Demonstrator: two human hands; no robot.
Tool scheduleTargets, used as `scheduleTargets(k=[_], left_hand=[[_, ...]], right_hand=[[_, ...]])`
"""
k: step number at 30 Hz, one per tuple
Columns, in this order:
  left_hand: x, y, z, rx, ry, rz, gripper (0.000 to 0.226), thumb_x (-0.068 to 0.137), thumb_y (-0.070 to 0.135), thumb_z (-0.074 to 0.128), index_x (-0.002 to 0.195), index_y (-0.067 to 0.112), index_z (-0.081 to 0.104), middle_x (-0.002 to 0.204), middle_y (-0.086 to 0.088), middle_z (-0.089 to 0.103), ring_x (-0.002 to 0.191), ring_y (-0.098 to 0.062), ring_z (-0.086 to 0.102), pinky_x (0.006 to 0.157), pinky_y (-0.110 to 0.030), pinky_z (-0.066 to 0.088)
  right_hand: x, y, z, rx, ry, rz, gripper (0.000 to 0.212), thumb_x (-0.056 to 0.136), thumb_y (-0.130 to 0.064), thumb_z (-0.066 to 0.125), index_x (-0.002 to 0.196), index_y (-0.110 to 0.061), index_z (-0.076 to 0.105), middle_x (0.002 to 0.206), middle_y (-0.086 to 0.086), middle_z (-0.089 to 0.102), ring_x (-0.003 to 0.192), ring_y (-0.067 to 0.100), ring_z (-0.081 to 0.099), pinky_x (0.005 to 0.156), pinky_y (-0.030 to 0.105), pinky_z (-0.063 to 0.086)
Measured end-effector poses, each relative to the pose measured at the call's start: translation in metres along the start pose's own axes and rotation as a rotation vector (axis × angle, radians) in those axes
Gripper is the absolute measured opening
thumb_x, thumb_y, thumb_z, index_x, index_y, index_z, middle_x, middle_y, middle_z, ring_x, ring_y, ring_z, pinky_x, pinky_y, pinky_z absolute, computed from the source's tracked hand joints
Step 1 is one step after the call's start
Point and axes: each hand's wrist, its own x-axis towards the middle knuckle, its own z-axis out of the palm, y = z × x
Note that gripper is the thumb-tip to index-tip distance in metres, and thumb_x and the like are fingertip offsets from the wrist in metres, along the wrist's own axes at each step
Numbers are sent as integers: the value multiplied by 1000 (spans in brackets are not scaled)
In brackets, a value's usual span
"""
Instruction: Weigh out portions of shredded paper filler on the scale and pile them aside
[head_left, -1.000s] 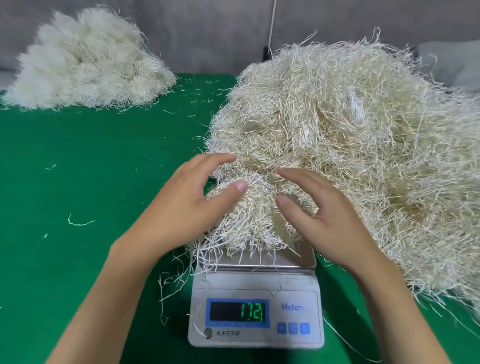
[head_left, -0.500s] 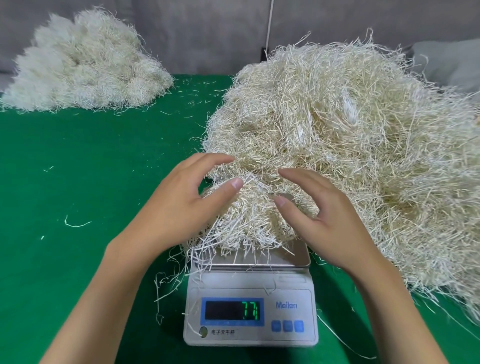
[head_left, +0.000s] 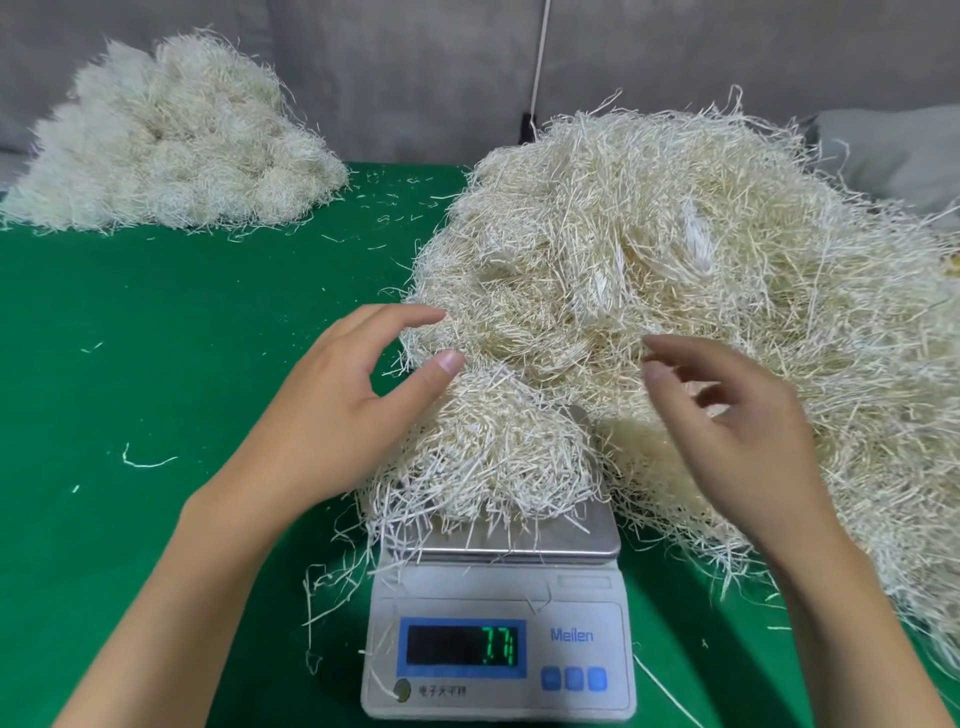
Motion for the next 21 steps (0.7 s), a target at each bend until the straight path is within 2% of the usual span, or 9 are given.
scheduleTargets(k=[2, 5, 7, 11, 13, 15, 17, 19, 21], left_hand=[[8, 5, -3, -5, 25, 22, 48, 86, 74, 42, 125, 49, 52, 123, 37, 50, 113, 25, 38, 93, -15, 30], [25, 21, -8, -12, 59, 96, 35, 86, 64, 47, 116, 49, 57, 112, 40, 54, 103, 31, 38, 83, -10, 32], [40, 35, -10, -20, 50, 145, 25, 88, 58, 52, 109, 48, 61, 107, 39, 57, 100, 26, 45, 79, -11, 34], [79, 65, 2, 15, -95, 203, 22, 86, 54, 57, 102, 43, 68, 93, 31, 65, 89, 14, 56, 69, -17, 43], [100, 74, 14, 107, -213, 209, 21, 89, 51, 59, 106, 42, 66, 91, 27, 64, 84, 10, 59, 69, -18, 47], [119, 75, 29, 205, -306, 210, 23, 92, 46, 60, 114, 40, 63, 96, 25, 63, 82, 10, 58, 71, -16, 48], [132, 73, 43, 249, -319, 204, 28, 93, 44, 61, 121, 40, 58, 98, 26, 60, 82, 11, 57, 70, -14, 48], [141, 73, 54, 236, -279, 198, 33, 93, 43, 61, 125, 43, 54, 93, 28, 57, 78, 11, 59, 72, -19, 55], [151, 75, 62, 177, -216, 175, 38, 92, 45, 61, 128, 43, 51, 91, 27, 57, 69, 10, 62, 66, -23, 58]], right_hand=[[10, 7, -20, -12, 97, 68, 13, 94, -32, 59, 102, -38, 69, 75, -19, 66, 69, -2, 60, 61, 23, 47], [29, 15, -45, -173, 152, 101, 9, 93, -28, 62, 91, -32, 69, 61, -16, 59, 50, 3, 50, 51, 26, 37], [44, 14, -53, -281, 146, 103, 10, 92, -29, 63, 98, -28, 71, 58, -14, 57, 50, 4, 51, 51, 27, 39], [72, 11, -44, -538, -5, 63, 37, 92, -45, 62, 125, -30, 59, 67, -17, 58, 58, -6, 54, 45, 19, 35], [86, 13, -34, -602, -49, 80, 52, 91, -47, 62, 137, -28, 50, 65, -15, 57, 54, -6, 54, 39, 15, 36], [100, 16, -25, -615, -45, 122, 57, 90, -47, 64, 139, -24, 45, 68, -15, 57, 55, -2, 57, 39, 17, 45], [111, 21, -19, -638, -30, 147, 45, 91, -47, 65, 125, -21, 51, 70, -13, 58, 58, 4, 60, 45, 24, 53], [118, 23, -14, -637, 17, 143, 26, 94, -43, 62, 107, -20, 62, 70, -14, 59, 57, 2, 57, 45, 18, 47], [121, 23, -11, -606, 70, 115, 18, 98, -37, 58, 95, -22, 68, 69, -12, 63, 53, 1, 56, 44, 18, 45]])
